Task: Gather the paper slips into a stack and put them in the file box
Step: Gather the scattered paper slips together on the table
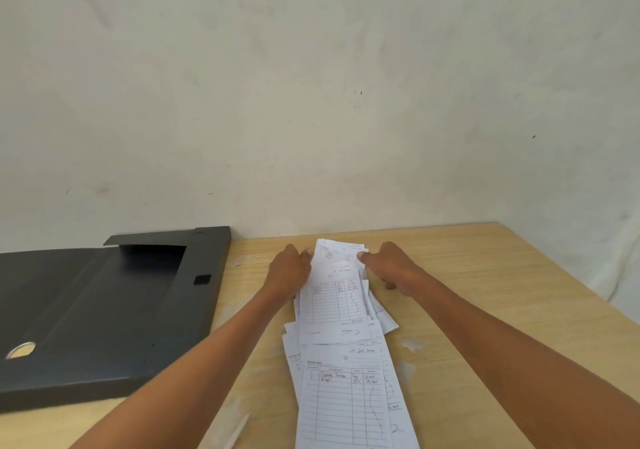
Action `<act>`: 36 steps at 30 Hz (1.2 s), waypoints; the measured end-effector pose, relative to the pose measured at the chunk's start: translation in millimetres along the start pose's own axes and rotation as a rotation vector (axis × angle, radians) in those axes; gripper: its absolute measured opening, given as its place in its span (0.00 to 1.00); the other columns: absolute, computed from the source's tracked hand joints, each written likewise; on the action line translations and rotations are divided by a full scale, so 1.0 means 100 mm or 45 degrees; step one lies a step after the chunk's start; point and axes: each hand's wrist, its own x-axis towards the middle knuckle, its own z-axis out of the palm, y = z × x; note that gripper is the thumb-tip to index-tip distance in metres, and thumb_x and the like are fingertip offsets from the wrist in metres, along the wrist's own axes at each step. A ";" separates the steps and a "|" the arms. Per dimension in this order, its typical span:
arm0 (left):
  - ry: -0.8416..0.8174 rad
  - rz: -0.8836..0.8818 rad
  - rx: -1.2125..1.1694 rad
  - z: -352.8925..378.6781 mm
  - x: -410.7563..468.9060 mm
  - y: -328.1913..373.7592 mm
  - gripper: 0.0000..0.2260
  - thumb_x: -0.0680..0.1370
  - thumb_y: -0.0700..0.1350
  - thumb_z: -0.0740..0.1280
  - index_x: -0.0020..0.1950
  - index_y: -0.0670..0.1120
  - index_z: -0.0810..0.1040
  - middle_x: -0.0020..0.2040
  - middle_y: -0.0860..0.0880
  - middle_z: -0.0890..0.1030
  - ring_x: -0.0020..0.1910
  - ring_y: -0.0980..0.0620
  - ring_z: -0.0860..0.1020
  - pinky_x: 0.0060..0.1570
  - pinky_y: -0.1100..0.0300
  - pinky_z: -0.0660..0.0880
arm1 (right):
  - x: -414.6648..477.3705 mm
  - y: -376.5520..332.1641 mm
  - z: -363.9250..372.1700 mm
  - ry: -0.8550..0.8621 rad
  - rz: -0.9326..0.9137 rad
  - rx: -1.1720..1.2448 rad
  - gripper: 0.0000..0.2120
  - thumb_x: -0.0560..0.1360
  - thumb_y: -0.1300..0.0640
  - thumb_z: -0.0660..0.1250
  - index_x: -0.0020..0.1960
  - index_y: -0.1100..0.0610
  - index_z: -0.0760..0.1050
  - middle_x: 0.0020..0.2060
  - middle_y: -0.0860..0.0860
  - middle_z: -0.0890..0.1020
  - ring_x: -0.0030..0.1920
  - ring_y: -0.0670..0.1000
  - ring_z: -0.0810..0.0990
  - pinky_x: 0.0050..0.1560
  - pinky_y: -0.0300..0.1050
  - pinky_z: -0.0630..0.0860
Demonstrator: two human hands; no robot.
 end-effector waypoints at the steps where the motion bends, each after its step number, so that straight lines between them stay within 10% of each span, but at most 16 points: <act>1: 0.050 -0.063 0.066 -0.02 -0.04 -0.04 0.15 0.84 0.52 0.56 0.56 0.40 0.73 0.56 0.42 0.79 0.54 0.41 0.78 0.47 0.52 0.72 | -0.04 0.04 -0.02 -0.019 -0.001 -0.013 0.08 0.80 0.53 0.64 0.45 0.56 0.71 0.28 0.50 0.64 0.26 0.48 0.60 0.29 0.41 0.60; 4: 0.019 -0.156 0.091 -0.03 -0.22 -0.10 0.11 0.84 0.47 0.57 0.49 0.40 0.72 0.50 0.43 0.79 0.46 0.45 0.76 0.43 0.56 0.70 | -0.20 0.09 -0.05 -0.075 0.055 0.043 0.12 0.80 0.57 0.64 0.39 0.57 0.67 0.29 0.52 0.68 0.28 0.49 0.65 0.29 0.43 0.69; 10: 0.003 -0.074 -0.162 -0.01 -0.42 0.06 0.17 0.79 0.34 0.57 0.32 0.45 0.61 0.31 0.49 0.65 0.29 0.52 0.61 0.31 0.60 0.59 | -0.46 -0.01 0.09 -0.101 -0.017 -0.016 0.19 0.78 0.54 0.66 0.65 0.62 0.74 0.57 0.54 0.82 0.55 0.56 0.82 0.57 0.51 0.78; 13: 0.082 -0.117 -0.102 -0.11 -0.60 -0.05 0.14 0.78 0.35 0.55 0.33 0.46 0.61 0.32 0.50 0.64 0.31 0.52 0.61 0.31 0.59 0.58 | -0.63 0.01 0.01 -0.047 -0.050 -0.186 0.20 0.81 0.53 0.61 0.67 0.64 0.71 0.49 0.54 0.82 0.50 0.55 0.81 0.51 0.48 0.76; 16: -0.045 -0.173 -0.045 -0.09 -0.82 -0.18 0.08 0.79 0.39 0.57 0.42 0.39 0.72 0.36 0.50 0.68 0.35 0.51 0.66 0.33 0.60 0.62 | -0.84 0.10 0.04 -0.135 -0.022 -0.122 0.10 0.81 0.55 0.61 0.58 0.59 0.73 0.33 0.49 0.76 0.30 0.48 0.74 0.30 0.40 0.69; 21: 0.015 -0.032 -0.236 -0.08 -1.12 -0.07 0.12 0.82 0.37 0.56 0.52 0.51 0.76 0.53 0.49 0.77 0.42 0.56 0.74 0.45 0.61 0.70 | -0.90 0.14 0.11 -0.053 -0.077 -0.099 0.10 0.80 0.56 0.62 0.40 0.55 0.71 0.33 0.49 0.76 0.29 0.46 0.72 0.29 0.40 0.66; 25: -0.037 -0.140 -0.133 -0.13 -1.15 -0.19 0.03 0.81 0.42 0.64 0.54 0.44 0.76 0.55 0.45 0.77 0.50 0.48 0.77 0.46 0.59 0.68 | -0.83 0.11 0.00 -0.019 -0.023 -0.111 0.08 0.80 0.57 0.63 0.48 0.62 0.72 0.30 0.51 0.73 0.29 0.49 0.70 0.31 0.42 0.70; 29: -0.155 -0.160 -0.250 -0.09 -1.05 -0.16 0.28 0.78 0.39 0.71 0.76 0.39 0.66 0.64 0.44 0.77 0.61 0.46 0.76 0.52 0.57 0.71 | -0.81 0.02 0.03 -0.155 -0.025 0.021 0.08 0.78 0.59 0.68 0.56 0.60 0.76 0.43 0.51 0.81 0.42 0.52 0.79 0.40 0.43 0.75; 36: -0.276 -0.162 -0.118 -0.07 -0.83 -0.08 0.14 0.72 0.37 0.77 0.35 0.42 0.71 0.32 0.49 0.74 0.29 0.53 0.72 0.29 0.61 0.69 | -0.76 0.16 0.01 -0.176 -0.006 -0.008 0.08 0.73 0.60 0.74 0.49 0.58 0.77 0.38 0.49 0.81 0.35 0.48 0.79 0.29 0.38 0.71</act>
